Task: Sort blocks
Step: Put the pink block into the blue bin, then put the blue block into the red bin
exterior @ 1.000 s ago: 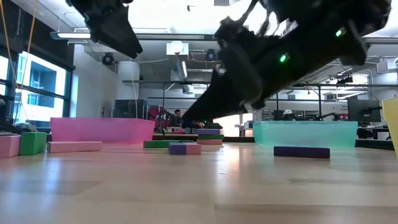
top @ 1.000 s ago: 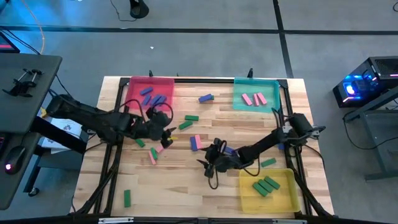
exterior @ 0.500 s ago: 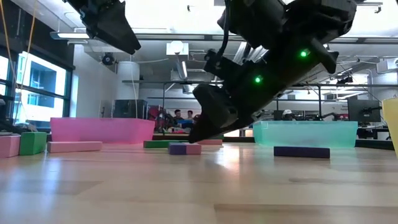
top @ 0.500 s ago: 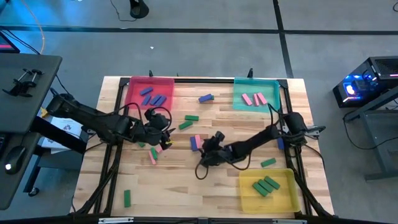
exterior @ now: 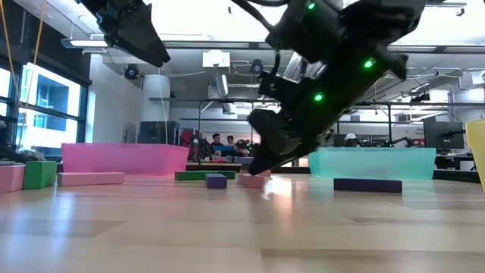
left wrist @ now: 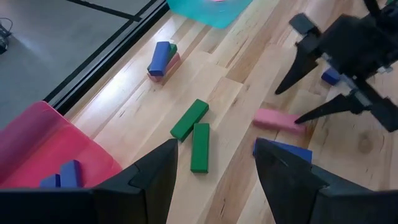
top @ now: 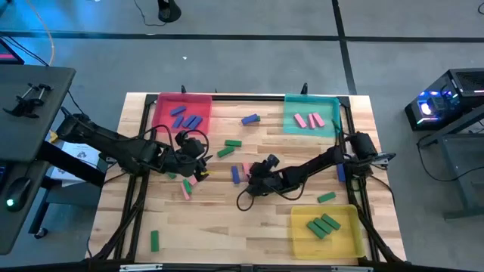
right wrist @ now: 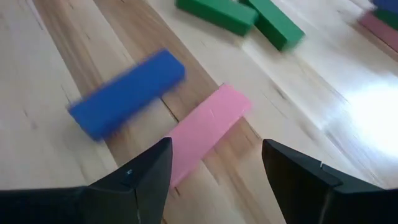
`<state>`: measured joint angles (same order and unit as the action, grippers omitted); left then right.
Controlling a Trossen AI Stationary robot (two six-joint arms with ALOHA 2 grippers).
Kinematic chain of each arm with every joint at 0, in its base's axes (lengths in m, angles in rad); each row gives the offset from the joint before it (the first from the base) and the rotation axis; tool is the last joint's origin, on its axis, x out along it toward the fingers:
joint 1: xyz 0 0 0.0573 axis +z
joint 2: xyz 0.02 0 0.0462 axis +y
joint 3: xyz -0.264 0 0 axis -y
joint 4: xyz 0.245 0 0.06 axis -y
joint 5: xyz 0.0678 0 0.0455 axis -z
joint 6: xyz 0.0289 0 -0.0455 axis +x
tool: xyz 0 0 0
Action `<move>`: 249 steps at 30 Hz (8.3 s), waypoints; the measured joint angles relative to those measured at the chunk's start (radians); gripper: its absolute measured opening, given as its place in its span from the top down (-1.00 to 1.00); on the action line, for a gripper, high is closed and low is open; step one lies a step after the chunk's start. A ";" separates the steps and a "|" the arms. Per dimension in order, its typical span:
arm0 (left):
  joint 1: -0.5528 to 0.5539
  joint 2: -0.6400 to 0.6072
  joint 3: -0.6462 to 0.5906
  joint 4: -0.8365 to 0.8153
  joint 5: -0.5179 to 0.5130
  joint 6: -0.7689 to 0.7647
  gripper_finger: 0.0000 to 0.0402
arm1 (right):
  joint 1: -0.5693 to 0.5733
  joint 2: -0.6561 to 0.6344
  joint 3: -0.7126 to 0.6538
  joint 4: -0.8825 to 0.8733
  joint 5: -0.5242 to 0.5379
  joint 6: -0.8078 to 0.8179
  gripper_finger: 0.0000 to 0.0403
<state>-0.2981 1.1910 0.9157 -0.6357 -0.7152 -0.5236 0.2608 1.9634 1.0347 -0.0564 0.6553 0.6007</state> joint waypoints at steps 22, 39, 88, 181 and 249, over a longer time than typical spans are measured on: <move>0.000 0.000 0.000 0.002 -0.004 0.000 -0.01 | -0.019 0.017 0.000 0.060 -0.005 -0.074 -0.17; 0.000 0.000 0.000 -0.017 -0.005 -0.025 -0.01 | -0.018 -0.018 -0.002 0.056 -0.062 0.208 -0.17; 0.000 0.000 0.000 -0.018 -0.007 -0.026 -0.01 | -0.029 0.021 -0.001 -0.137 0.016 0.293 0.16; 0.339 0.171 -0.274 1.029 0.454 0.415 -0.01 | 0.284 -0.394 -0.002 -0.464 0.396 0.130 0.09; 0.702 0.767 0.162 0.803 0.551 0.499 0.60 | 0.407 -0.342 -0.002 -0.499 0.500 0.255 0.09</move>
<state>0.4039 1.9578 1.0775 0.1675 -0.1639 -0.0242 0.6678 1.6218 1.0325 -0.5552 1.1557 0.8558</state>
